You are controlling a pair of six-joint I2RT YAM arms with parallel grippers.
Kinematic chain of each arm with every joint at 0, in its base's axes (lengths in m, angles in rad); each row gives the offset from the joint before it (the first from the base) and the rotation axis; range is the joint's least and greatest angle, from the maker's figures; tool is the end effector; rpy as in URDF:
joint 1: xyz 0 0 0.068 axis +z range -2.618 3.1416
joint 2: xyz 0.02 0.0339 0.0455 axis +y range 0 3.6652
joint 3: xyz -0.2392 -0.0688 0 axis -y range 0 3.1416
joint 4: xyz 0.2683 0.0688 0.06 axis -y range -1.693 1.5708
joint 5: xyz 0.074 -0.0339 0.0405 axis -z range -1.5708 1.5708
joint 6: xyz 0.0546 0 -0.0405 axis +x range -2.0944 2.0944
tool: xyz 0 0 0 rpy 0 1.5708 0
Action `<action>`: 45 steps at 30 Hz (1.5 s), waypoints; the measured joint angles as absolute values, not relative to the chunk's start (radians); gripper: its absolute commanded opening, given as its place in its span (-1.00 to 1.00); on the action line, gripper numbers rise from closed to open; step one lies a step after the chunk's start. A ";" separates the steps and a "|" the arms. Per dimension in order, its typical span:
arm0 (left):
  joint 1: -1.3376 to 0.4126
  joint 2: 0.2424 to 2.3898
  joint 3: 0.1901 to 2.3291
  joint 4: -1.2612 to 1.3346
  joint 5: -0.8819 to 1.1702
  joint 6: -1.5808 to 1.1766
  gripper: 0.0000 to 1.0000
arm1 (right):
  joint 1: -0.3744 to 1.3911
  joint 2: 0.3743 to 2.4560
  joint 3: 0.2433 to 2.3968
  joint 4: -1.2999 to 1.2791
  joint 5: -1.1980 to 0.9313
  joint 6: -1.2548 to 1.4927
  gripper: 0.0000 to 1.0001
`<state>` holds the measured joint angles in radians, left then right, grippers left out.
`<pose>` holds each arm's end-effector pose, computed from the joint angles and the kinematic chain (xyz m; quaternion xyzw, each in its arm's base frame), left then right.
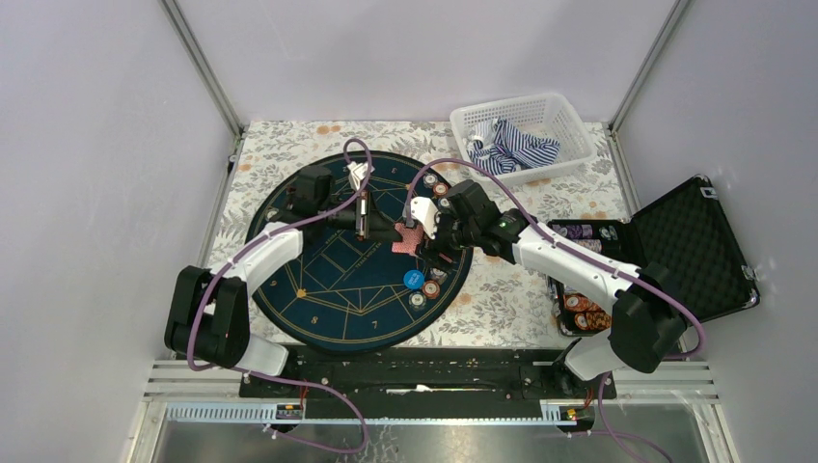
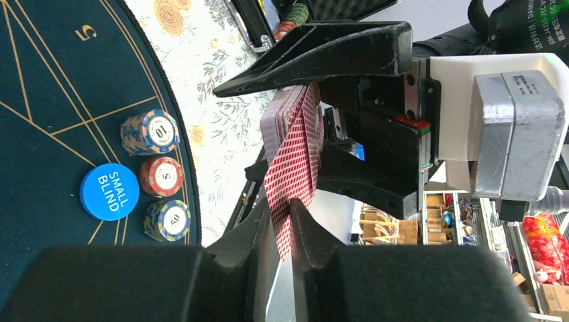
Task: Distribute texas hold em gaming equipment
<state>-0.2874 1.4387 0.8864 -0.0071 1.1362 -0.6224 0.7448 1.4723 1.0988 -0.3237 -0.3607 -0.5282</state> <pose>0.3030 -0.1412 0.2095 0.1340 0.7706 -0.6022 0.1600 0.2546 0.2609 0.2292 -0.5909 0.6718 0.2066 0.3962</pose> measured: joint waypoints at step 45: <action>-0.083 1.663 1.232 -1.208 1.099 0.637 -1.00 | 0.618 1.434 1.078 -0.296 -0.406 -0.474 -0.98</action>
